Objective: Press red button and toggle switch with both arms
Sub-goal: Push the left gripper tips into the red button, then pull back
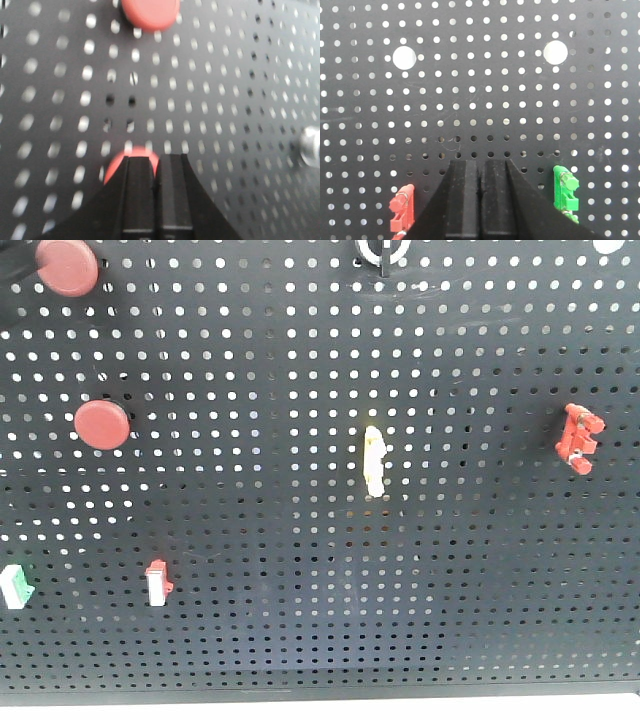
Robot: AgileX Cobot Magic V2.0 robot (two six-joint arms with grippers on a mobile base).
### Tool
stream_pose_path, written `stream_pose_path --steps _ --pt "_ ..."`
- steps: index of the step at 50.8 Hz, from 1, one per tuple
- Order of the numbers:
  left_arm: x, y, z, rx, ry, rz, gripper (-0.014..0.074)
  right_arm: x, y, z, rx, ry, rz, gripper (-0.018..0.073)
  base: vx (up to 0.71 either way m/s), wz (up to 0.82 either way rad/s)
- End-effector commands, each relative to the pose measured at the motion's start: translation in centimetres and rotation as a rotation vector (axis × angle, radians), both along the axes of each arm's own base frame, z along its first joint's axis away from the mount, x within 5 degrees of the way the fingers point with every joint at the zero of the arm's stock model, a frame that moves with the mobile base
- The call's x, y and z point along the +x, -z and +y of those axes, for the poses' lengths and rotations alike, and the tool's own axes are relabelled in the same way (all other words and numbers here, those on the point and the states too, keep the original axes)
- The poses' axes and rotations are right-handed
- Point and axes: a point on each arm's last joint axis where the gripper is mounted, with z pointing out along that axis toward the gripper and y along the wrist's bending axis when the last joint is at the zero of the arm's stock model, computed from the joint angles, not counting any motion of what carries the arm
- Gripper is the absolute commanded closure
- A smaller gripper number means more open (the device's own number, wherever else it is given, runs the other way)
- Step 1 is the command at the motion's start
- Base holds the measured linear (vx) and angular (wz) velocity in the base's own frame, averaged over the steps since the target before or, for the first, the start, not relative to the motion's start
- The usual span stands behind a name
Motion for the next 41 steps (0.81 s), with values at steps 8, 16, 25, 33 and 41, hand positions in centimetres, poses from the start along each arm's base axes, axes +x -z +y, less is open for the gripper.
stream_pose_path --steps 8,16,25,33,41 --pt "1.3 -1.5 -0.7 -0.054 0.003 -0.093 0.0595 -0.6 -1.9 0.0 -0.009 0.002 -0.117 0.0559 0.00 0.00" --pt "1.9 -1.1 -0.9 -0.050 0.002 -0.085 0.0595 -0.6 -1.9 0.0 -0.009 0.002 -0.123 0.0559 0.00 0.00" --pt "1.4 -1.4 -0.7 -0.053 0.003 -0.092 0.0595 -0.7 -2.0 0.0 -0.009 0.001 -0.136 0.0559 0.00 0.00" --pt "-1.2 -2.3 0.4 -0.028 0.009 -0.057 0.0595 -0.6 -2.0 0.0 -0.007 0.001 -0.135 0.0559 0.00 0.00" --pt "-4.2 -1.6 1.6 0.106 -0.038 -0.096 0.0596 -0.5 -1.7 0.1 -0.043 0.004 -0.103 0.0559 0.00 0.00"
